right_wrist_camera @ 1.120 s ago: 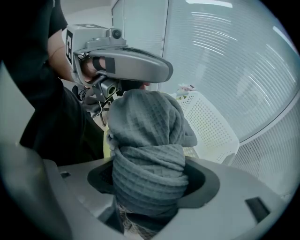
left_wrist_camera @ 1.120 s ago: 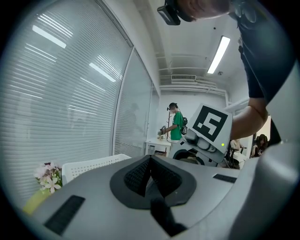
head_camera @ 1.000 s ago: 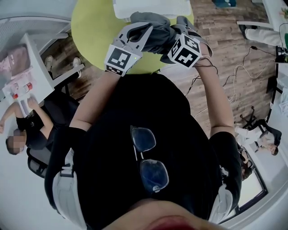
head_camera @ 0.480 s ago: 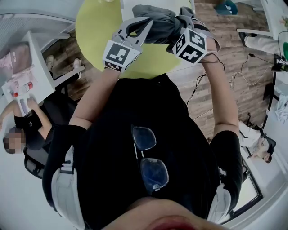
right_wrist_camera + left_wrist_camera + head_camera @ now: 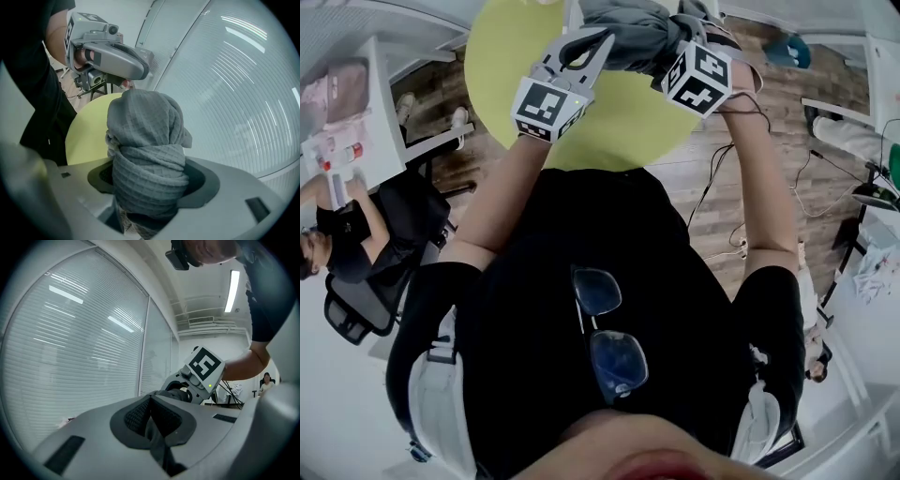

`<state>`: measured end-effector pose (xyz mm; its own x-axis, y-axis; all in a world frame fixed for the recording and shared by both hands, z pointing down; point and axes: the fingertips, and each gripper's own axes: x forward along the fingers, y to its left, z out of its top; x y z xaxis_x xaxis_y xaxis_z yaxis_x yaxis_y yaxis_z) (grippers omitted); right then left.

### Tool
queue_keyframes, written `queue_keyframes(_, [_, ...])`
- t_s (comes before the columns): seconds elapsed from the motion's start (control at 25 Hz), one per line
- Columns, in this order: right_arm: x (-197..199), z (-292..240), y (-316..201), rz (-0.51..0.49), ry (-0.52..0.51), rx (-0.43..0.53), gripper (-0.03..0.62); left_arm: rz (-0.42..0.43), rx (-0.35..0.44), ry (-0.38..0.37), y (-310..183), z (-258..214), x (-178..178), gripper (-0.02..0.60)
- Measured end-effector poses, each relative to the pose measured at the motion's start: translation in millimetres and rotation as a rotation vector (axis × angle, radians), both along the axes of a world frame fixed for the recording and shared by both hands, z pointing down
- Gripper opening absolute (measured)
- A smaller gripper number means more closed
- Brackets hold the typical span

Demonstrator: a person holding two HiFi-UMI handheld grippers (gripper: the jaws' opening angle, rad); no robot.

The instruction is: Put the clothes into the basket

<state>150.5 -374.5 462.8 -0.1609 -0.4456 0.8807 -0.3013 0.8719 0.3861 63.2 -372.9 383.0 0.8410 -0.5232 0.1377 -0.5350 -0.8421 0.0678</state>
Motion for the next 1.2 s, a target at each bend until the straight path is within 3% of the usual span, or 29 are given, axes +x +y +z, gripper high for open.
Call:
queue_keyframes(0.44, [-4, 35, -65, -0.117, 0.035, 0.073, 0.351, -0.097, -0.029, -0.039, -42, 33, 1, 0.011])
queue_keyframes(1.2, [-15, 145, -86, -0.115, -0.062, -0.119, 0.351, -0.135, -0.112, -0.121, -79, 98, 3, 0.011])
